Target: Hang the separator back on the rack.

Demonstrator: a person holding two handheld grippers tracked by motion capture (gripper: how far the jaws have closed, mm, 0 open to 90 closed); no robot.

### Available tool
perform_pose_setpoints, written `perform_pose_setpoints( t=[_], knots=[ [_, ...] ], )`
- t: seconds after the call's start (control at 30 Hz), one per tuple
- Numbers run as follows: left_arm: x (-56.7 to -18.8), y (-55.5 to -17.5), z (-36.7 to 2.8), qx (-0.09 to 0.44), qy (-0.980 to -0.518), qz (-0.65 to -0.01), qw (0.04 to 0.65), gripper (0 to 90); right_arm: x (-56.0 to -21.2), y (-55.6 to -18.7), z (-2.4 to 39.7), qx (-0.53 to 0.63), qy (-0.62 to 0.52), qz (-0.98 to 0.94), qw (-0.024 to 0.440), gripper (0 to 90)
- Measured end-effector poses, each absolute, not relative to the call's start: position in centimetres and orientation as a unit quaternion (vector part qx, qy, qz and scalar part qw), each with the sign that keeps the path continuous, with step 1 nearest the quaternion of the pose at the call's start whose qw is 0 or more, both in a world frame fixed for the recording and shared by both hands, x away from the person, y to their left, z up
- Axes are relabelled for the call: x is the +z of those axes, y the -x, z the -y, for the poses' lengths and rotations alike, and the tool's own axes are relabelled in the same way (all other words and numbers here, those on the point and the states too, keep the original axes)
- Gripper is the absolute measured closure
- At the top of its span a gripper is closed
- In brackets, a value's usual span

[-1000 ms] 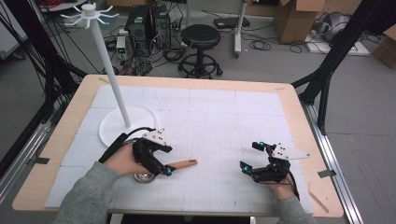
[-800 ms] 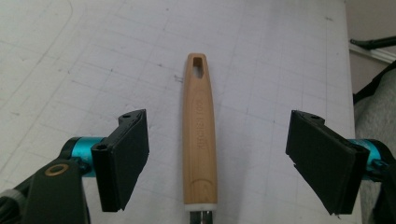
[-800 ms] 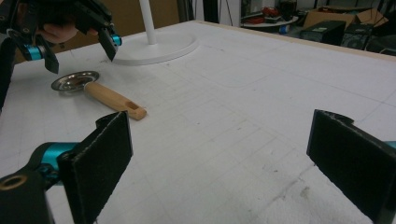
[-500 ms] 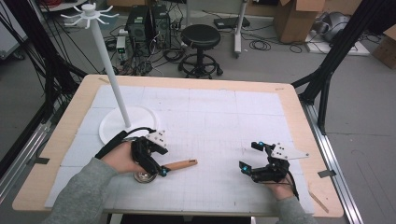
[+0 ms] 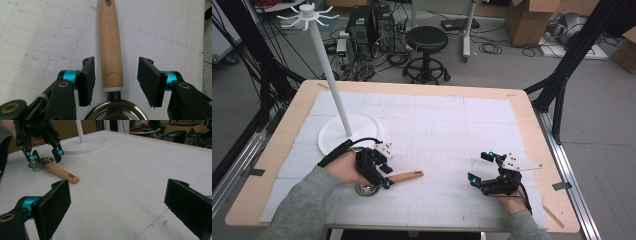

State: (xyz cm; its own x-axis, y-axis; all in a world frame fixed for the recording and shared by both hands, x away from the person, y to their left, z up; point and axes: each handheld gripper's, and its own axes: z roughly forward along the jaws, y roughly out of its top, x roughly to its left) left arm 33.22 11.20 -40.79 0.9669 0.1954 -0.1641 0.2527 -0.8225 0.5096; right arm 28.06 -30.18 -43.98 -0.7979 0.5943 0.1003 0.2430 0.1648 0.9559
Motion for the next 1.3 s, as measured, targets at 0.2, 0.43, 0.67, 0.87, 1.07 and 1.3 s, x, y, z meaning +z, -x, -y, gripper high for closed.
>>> perform_pose_setpoints(
  t=[0.2, 0.43, 0.67, 0.87, 1.07, 1.3],
  knots=[
    [-41.3, -33.5, -11.0, -0.059, -0.956, -0.123, 0.260, 51.2, -44.0, -28.0, 30.2, 0.583, -0.280, -0.748, 0.150, 6.1],
    [-41.6, -33.7, -10.9, -0.059, -0.959, -0.125, 0.248, 52.4, -44.0, -28.0, 30.2, 0.584, -0.280, -0.748, 0.149, 6.1],
    [-41.7, -33.7, -10.8, -0.057, -0.960, -0.125, 0.244, 53.7, -44.0, -28.0, 30.2, 0.583, -0.280, -0.748, 0.150, 6.1],
    [-41.7, -33.4, -10.6, -0.047, -0.962, -0.120, 0.240, 54.6, -44.0, -28.0, 30.2, 0.583, -0.279, -0.748, 0.149, 6.1],
    [-41.6, -33.2, -10.3, -0.034, -0.966, -0.113, 0.229, 56.1, -44.0, -28.0, 30.1, 0.583, -0.279, -0.748, 0.151, 6.1],
    [-41.5, -32.9, -10.0, -0.028, -0.969, -0.111, 0.218, 57.5, -44.0, -28.0, 30.2, 0.583, -0.279, -0.748, 0.150, 6.1]
  ],
)
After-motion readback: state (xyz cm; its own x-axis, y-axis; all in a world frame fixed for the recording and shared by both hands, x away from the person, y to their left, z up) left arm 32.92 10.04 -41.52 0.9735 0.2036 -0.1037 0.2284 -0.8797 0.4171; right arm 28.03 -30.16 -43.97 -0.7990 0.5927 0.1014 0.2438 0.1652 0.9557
